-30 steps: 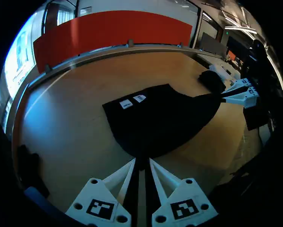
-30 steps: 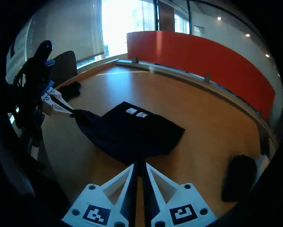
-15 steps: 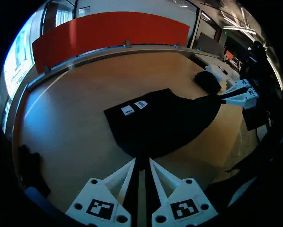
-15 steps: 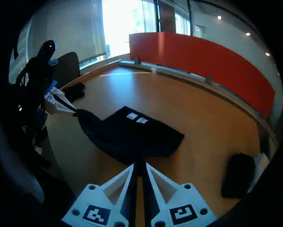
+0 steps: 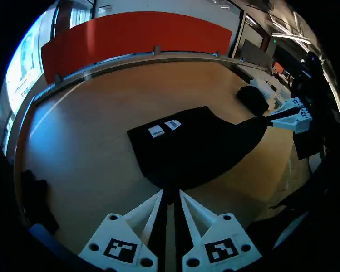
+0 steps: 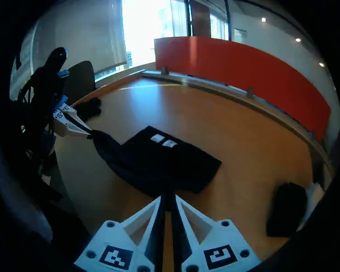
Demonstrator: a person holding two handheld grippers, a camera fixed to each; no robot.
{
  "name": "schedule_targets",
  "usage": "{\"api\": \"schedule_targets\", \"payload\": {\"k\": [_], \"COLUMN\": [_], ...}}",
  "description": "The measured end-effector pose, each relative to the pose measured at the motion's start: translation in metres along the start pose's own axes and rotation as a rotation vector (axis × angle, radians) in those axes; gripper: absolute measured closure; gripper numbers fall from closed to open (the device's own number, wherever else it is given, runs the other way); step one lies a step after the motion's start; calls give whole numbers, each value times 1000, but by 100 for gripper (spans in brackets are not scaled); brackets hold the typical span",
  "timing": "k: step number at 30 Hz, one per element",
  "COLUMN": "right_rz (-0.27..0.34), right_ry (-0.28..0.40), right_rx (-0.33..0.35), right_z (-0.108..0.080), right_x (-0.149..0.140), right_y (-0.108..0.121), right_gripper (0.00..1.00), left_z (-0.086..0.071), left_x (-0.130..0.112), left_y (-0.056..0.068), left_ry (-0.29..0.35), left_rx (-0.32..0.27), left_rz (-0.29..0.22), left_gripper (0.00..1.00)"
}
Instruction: Fold towel
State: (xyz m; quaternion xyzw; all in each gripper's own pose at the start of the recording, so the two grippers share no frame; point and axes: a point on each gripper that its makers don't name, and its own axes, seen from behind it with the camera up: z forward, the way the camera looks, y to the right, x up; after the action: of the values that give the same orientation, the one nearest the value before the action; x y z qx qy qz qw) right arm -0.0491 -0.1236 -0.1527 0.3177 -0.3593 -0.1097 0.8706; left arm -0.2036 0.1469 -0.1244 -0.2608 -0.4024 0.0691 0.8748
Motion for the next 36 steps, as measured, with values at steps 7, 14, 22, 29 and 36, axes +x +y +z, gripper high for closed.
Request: {"api": "schedule_targets", "payload": {"k": [7, 14, 22, 29, 36], "right_rz": [1, 22, 23, 39, 39], "right_ry": [-2, 1, -5, -17, -37], "right_rx": [-14, -43, -62, -63, -63], "right_z": [10, 25, 46, 64, 74], "right_x": [6, 15, 24, 23, 16], "right_y": [11, 33, 56, 67, 70], "right_gripper": [93, 93, 93, 93, 93], "left_z": [10, 25, 46, 64, 77], "left_x": [15, 31, 49, 52, 45], "left_y": [-7, -17, -30, -38, -41], "left_ry": [18, 26, 29, 12, -1], "left_rx": [12, 28, 43, 42, 45], "left_rz": [-13, -20, -23, -32, -29], "left_gripper": [90, 90, 90, 90, 90]}}
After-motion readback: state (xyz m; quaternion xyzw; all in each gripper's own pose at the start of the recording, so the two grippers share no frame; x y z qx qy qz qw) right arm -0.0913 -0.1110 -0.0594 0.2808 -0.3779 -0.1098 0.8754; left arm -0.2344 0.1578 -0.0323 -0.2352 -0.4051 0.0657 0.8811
